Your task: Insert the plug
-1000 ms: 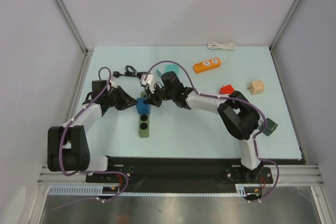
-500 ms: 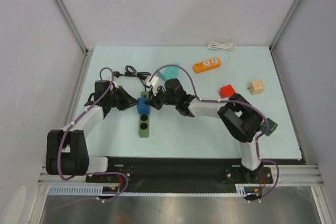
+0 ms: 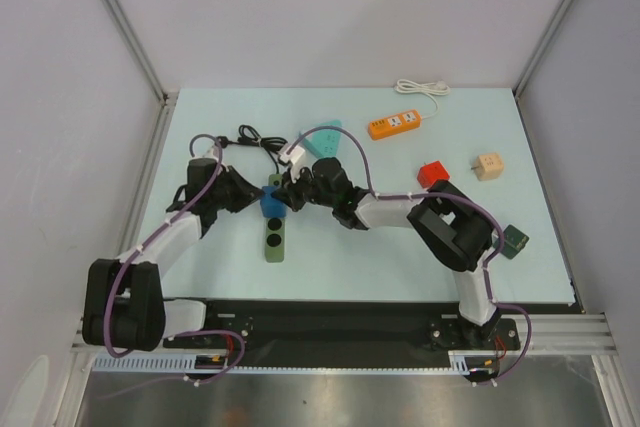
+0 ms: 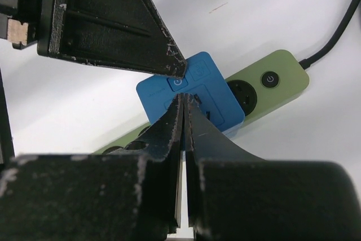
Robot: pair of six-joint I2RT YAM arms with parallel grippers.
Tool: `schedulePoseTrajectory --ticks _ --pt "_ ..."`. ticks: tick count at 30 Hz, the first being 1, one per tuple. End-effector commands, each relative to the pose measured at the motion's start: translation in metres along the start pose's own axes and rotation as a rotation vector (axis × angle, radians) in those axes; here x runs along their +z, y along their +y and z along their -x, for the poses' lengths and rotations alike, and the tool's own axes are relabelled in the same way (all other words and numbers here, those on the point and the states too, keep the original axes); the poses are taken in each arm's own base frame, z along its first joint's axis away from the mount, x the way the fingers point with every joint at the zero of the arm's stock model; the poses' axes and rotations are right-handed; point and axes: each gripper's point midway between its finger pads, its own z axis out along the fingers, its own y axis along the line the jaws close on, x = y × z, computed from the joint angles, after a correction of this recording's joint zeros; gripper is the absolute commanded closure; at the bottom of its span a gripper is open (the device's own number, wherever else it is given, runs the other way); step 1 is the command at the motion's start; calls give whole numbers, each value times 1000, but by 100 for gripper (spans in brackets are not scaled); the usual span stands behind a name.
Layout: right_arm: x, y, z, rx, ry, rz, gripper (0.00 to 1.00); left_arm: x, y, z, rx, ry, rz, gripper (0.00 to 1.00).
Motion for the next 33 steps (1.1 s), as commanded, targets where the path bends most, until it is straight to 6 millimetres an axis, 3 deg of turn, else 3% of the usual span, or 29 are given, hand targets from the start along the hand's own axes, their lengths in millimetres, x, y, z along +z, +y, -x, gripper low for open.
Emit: schedulePoseTrajectory --ticks 1,8,10,12,13,14,15,16,17,19,20,24,25,29,33 --pt "-44 32 -185 228 518 -30 100 7 81 -89 -21 221 293 100" --pt "-42 32 -185 237 504 -67 100 4 81 -86 -8 195 307 100" --pt "-39 34 -179 210 507 -59 100 3 68 -77 2 186 275 100" --pt "-31 35 -159 149 502 -53 100 -2 56 -70 9 195 265 91" --pt "-28 35 -149 131 495 -46 100 -4 35 -49 26 154 229 85" --pt "-29 33 -142 110 510 -44 100 -10 31 -46 32 161 242 74" --pt "-20 33 -115 90 465 -34 100 -13 23 -37 42 143 237 67" --pt "-16 33 -103 73 451 -30 100 -19 2 -18 61 101 201 54" --pt "-17 31 -98 51 462 -32 100 -24 -3 -14 65 98 200 51" --pt "-9 30 -67 20 407 -25 100 -31 -21 3 83 61 172 42" --pt "-12 30 -65 26 426 -23 99 -36 -25 6 86 55 166 41" --pt "-10 24 -23 -22 371 -13 97 -44 -37 20 92 25 143 38" --pt "-8 24 -4 -34 338 -12 97 -46 -39 22 87 24 133 37" --pt "-15 24 32 -36 293 5 96 -46 -35 30 78 29 121 37" --pt "-21 22 51 -34 269 -3 96 -47 -23 42 56 17 125 37"
